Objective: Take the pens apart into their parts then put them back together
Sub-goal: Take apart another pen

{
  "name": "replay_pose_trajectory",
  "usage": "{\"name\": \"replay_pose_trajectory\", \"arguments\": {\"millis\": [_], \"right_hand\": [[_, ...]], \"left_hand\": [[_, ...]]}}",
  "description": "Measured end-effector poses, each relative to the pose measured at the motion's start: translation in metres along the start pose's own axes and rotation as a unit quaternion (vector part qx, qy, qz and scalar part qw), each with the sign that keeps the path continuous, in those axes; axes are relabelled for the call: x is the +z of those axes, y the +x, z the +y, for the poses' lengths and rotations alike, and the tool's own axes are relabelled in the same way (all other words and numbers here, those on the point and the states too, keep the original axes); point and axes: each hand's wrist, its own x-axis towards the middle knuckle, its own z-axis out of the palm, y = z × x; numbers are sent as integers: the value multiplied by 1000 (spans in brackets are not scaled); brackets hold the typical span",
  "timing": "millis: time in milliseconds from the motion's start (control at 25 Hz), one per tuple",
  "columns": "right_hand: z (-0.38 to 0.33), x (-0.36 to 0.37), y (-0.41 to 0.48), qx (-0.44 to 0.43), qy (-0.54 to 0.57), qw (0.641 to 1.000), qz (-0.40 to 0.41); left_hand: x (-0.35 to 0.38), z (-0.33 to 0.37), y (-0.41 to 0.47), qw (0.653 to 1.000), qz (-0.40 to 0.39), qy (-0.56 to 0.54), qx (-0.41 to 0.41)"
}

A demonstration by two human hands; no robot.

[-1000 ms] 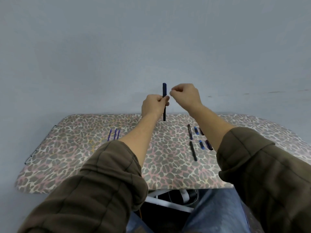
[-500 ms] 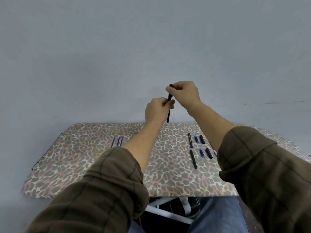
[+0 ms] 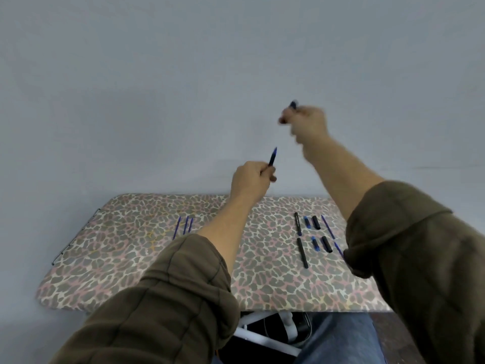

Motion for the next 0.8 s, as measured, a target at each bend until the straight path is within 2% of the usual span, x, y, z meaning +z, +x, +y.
{"name": "replay_pose_trajectory", "arguments": {"millis": [80, 200, 440, 800], "right_hand": [[-21, -21, 22, -24, -20, 999, 15], [-15, -19, 26, -28, -72, 997, -24], [43, 2, 1, 41, -112, 991, -59], [101, 19, -7, 125, -294, 946, -59]], "left_hand": [[5, -20, -18, 1000, 0, 20, -18], [8, -30, -11, 999, 33, -1, -32], [6, -27, -3, 999, 29, 6, -35], [18, -44, 2, 999, 22, 12, -42]]}}
